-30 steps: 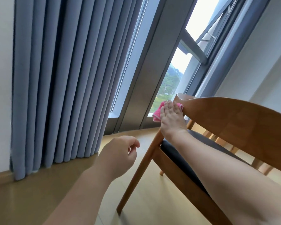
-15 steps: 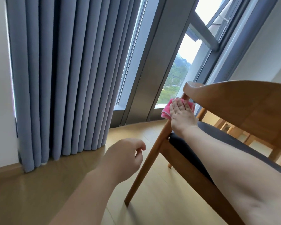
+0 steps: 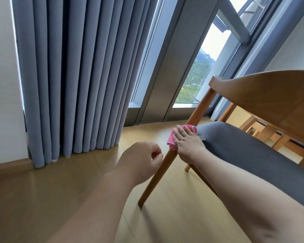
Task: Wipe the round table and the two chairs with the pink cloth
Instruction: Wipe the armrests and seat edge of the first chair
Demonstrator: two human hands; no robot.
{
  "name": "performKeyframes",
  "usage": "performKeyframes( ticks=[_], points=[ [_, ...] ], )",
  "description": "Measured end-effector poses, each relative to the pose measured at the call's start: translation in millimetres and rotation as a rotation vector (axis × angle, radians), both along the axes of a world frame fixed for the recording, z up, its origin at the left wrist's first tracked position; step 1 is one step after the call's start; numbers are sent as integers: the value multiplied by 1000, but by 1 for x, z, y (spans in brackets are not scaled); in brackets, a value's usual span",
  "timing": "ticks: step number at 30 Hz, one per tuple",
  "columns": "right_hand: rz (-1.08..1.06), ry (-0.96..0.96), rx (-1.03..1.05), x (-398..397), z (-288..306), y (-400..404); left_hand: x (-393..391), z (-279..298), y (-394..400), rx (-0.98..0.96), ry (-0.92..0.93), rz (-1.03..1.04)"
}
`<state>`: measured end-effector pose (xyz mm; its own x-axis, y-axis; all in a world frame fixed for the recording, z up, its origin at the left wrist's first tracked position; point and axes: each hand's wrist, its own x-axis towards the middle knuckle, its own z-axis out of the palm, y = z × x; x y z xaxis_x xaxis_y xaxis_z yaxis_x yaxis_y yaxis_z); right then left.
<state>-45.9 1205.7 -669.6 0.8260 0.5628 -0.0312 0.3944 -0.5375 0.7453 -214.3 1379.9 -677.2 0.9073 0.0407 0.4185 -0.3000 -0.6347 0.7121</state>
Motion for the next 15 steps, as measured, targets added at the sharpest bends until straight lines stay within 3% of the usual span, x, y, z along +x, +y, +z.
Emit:
performKeyframes(
  ticks=[4,15],
  points=[
    [-2,87,-87,-3,-16,1,-2,0,-2,9,17,-12],
    [4,96,-120,-24,-12,-14,-10,1,-7,41,40,-51]
  ],
)
